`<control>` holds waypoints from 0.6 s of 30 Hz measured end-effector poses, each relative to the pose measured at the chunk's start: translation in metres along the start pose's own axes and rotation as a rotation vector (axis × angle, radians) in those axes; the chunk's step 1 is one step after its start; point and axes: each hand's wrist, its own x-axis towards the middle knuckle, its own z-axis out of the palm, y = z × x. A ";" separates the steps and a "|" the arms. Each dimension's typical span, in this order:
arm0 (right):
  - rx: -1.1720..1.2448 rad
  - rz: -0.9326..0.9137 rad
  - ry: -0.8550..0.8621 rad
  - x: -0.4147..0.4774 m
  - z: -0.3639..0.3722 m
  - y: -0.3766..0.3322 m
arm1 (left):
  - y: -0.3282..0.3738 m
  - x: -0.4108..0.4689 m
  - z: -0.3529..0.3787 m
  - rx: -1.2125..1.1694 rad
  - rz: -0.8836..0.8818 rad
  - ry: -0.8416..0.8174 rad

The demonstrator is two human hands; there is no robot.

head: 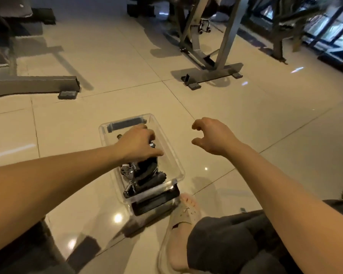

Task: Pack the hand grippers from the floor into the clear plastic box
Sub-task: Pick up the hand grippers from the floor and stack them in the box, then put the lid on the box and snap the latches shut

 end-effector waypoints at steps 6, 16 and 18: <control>0.044 0.300 -0.034 -0.064 -0.011 0.057 | 0.112 0.015 -0.016 -0.076 0.170 -0.096; 0.261 0.756 -0.142 -0.129 0.050 0.147 | 0.167 0.029 0.107 -0.118 0.209 -0.233; 0.282 0.811 -0.155 -0.135 0.085 0.161 | 0.171 0.042 0.138 -0.119 0.201 -0.282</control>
